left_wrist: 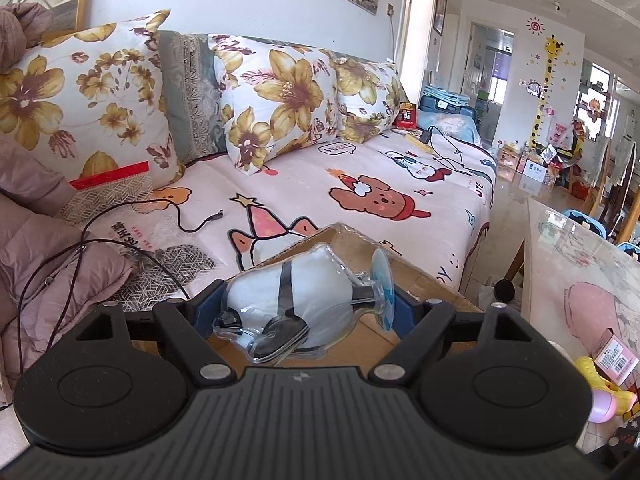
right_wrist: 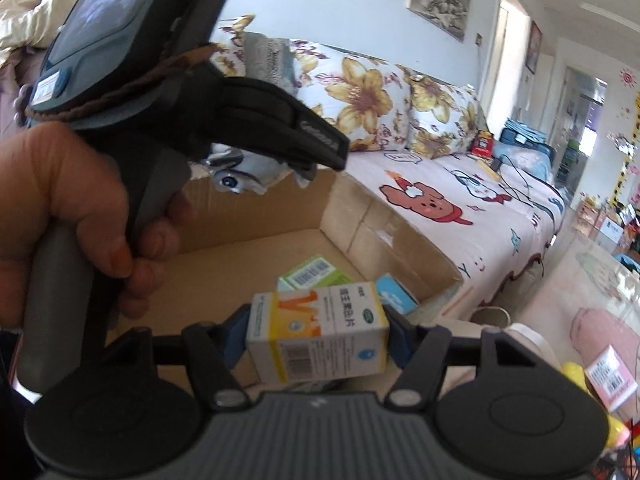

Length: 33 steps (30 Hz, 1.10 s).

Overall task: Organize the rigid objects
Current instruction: 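Carry both items into the cardboard box and open both tools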

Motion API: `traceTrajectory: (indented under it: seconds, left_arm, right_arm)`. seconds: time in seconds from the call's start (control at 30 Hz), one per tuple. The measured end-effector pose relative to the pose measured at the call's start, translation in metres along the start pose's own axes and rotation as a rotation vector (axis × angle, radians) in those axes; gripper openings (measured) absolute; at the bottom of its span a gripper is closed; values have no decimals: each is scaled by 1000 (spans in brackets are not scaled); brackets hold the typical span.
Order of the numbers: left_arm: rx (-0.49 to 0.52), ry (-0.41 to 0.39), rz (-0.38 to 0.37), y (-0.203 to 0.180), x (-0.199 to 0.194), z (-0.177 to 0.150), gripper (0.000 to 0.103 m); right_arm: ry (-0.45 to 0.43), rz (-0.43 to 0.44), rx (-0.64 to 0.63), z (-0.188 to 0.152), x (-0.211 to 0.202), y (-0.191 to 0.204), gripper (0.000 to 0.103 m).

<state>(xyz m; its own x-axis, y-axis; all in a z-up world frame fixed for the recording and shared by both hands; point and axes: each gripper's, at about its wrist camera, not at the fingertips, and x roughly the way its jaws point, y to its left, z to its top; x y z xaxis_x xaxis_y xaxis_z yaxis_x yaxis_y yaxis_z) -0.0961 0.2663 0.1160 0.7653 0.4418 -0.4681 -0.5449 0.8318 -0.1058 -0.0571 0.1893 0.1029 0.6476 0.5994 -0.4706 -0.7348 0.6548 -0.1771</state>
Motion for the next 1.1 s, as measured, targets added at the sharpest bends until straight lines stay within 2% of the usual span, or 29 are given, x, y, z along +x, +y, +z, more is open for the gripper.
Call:
traceTrajectory:
  seconds: [0.23, 0.3, 0.5, 0.93, 1.1]
  left_arm:
    - [3, 9, 18, 3, 0, 1, 102]
    - [5, -5, 21, 3, -3, 2, 103]
    - [-1, 8, 1, 0, -5, 1, 103]
    - [52, -4, -33, -9, -7, -2, 103]
    - [87, -7, -54, -17, -9, -5, 103]
  right_arm:
    - [34, 27, -59, 0, 16, 15, 69]
    - [42, 11, -50, -1, 17, 14, 80]
    - [1, -40, 8, -3, 2, 4, 90]
    - [-12, -161, 156, -19, -22, -23, 92]
    - [-28, -195, 191, -26, -32, -29, 97]
